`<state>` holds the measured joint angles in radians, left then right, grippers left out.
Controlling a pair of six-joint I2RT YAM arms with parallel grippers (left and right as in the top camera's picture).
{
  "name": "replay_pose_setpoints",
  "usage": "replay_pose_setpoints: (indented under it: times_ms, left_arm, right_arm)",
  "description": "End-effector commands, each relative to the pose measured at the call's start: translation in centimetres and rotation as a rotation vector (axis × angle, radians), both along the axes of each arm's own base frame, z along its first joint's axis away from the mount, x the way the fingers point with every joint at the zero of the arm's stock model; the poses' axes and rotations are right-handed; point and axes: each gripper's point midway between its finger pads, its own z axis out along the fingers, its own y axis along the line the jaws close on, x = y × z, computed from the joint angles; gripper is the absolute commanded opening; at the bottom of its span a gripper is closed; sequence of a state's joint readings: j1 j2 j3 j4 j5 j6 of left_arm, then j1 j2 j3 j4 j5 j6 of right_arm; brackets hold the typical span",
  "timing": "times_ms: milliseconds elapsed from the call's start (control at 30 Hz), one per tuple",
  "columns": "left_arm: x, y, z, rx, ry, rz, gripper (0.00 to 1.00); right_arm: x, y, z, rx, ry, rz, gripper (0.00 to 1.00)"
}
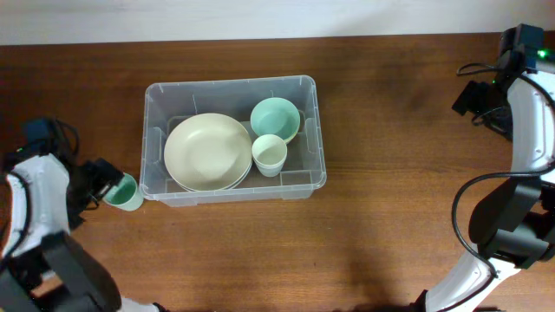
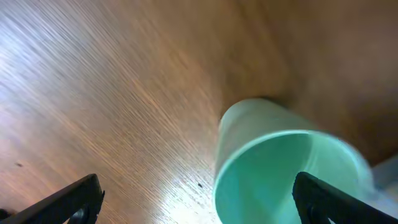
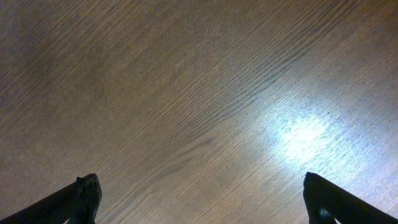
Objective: Pack container
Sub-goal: 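Move the left gripper to the green cup and grasp it, then carry the green cup into the bin and drop it onto the white cup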
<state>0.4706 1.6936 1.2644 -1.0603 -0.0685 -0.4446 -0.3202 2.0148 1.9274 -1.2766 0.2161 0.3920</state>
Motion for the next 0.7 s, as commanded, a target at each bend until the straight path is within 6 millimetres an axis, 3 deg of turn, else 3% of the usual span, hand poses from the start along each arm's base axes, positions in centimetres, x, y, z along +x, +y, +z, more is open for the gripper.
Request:
replay_pose_setpoints:
  times_ms: [0, 67, 100, 133, 200, 333, 467, 533, 600, 633, 667]
  left_arm:
    - [-0.6, -0.9, -2.7, -0.068, 0.072, -0.025, 0.99]
    - [-0.7, -1.0, -3.3, -0.077, 0.089, -0.025, 0.93]
    - [-0.7, -1.0, -3.6, -0.081, 0.095, -0.025, 0.61]
    - [-0.7, -1.0, -3.6, -0.082, 0.095, -0.025, 0.37]
    - [-0.4, -0.8, -3.5, -0.075, 0.082, -0.023, 0.01]
    - [1.2, 0.7, -1.5, -0.045, 0.028, -0.008, 0.01]
    - [5.0, 3.0, 5.1, 0.038, -0.119, -0.021, 0.01]
    - [7.6, 3.9, 11.1, 0.116, -0.249, -0.067, 0.01]
    - [9.5, 3.5, 16.5, 0.169, -0.373, -0.137, 0.01]
    - [10.5, 2.8, 18.7, 0.181, -0.434, -0.191, 0.01]
    - [12.9, -1.0, 24.4, 0.180, -0.611, -0.414, 0.01]
  right_arm:
    - [0.0, -0.1, 0.4, -0.004, -0.012, -0.009, 0.99]
    - [0.0, -0.1, 0.4, -0.004, -0.012, -0.009, 0.99]
    - [0.0, -0.1, 0.4, -0.004, -0.012, -0.009, 0.99]
    - [0.0, -0.1, 0.4, -0.004, -0.012, -0.009, 0.99]
    - [0.0, -0.1, 0.4, -0.004, -0.012, -0.009, 0.99]
    - [0.0, -0.1, 0.4, -0.004, -0.012, -0.009, 0.99]
    - [0.0, -0.1, 0.4, -0.004, -0.012, -0.009, 0.99]
    - [0.0, -0.1, 0.4, -0.004, -0.012, -0.009, 0.99]
    - [0.0, -0.1, 0.4, -0.004, -0.012, -0.009, 0.99]
    - [0.0, -0.1, 0.4, -0.004, -0.012, -0.009, 0.99]
    - [0.0, -0.1, 0.4, -0.004, -0.012, -0.009, 0.99]
